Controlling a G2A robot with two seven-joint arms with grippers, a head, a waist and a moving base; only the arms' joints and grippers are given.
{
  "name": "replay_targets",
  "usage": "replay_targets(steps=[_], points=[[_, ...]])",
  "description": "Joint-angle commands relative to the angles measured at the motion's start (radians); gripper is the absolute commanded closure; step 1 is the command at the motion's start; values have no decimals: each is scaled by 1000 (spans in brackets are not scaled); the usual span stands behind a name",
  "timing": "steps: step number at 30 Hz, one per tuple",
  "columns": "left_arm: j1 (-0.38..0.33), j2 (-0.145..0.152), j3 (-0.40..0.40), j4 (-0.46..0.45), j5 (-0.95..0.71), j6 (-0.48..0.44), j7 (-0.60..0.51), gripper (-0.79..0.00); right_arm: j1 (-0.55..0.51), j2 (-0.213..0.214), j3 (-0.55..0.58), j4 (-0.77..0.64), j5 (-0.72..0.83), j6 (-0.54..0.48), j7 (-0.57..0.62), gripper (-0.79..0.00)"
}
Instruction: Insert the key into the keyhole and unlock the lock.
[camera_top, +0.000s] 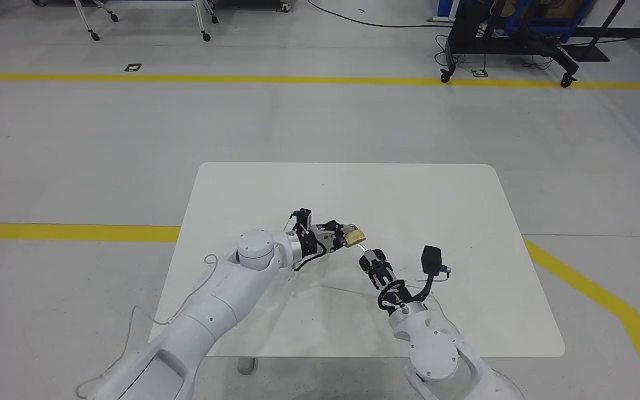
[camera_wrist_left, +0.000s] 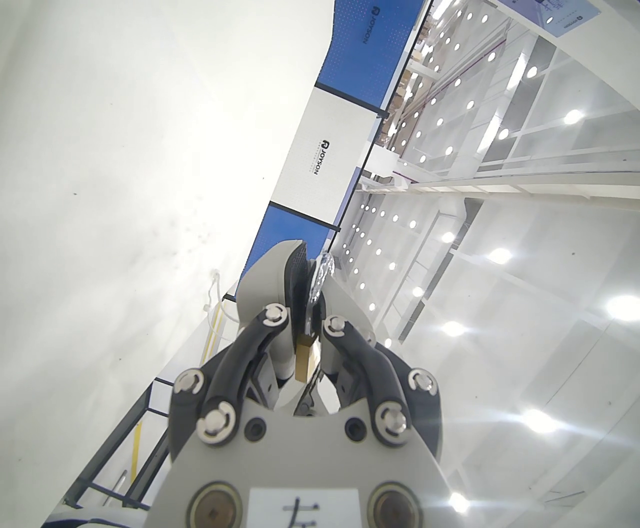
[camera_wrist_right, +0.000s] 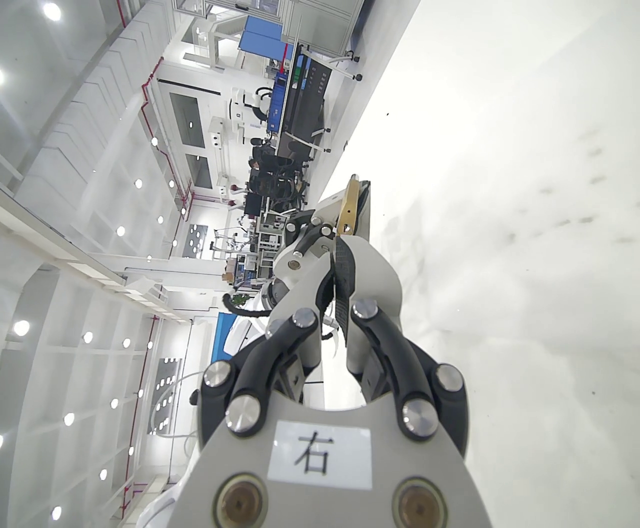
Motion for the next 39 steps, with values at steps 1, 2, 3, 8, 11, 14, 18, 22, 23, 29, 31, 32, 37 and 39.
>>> replay_targets(steps=[1, 2, 3, 8, 11, 14, 18, 22, 23, 29, 31, 32, 37, 39], points=[[4, 0, -7, -6, 3, 1, 2, 0, -1, -2, -2, -1, -1, 0, 5, 0], [6, 1, -10, -8, 5, 1, 3, 0, -1, -3, -2, 0, -2, 2, 7, 0], [8, 1, -13, -10, 7, 2, 3, 0, -1, -5, -1, 0, 0, 8, 8, 0], [15, 0, -25, -18, 17, 4, -1, 0, 23, -16, 5, 5, 42, 45, 5, 0], [18, 0, -32, -19, 23, 8, -4, 0, 29, -21, 6, 11, 55, 42, 6, 0], [19, -1, -37, -21, 29, 12, -5, 0, 31, -26, 8, 15, 55, 42, 3, 0], [22, -3, -45, -22, 33, 18, -10, 0, 30, -32, 8, 15, 50, 56, -14, 0], [25, -4, -51, -23, 39, 19, -15, 0, 33, -38, 11, 27, 57, 49, -24, 0], [25, -5, -53, -23, 41, 20, -16, 0, 34, -39, 12, 30, 56, 46, -26, 0], [28, -7, -61, -23, 53, 19, -22, 0, 41, -48, 9, 41, 46, 50, -20, 0], [29, -8, -64, -24, 55, 20, -24, 0, 47, -51, 6, 45, 47, 57, -15, 0], [30, -8, -65, -24, 56, 20, -26, 0, 49, -52, 5, 46, 47, 60, -12, 0], [30, -10, -69, -24, 70, 22, -28, 0, 54, -58, 4, 49, 41, 69, 0, 0], [31, -11, -69, -25, 80, 24, -30, 0, 55, -60, 5, 49, 39, 72, 2, 0]])
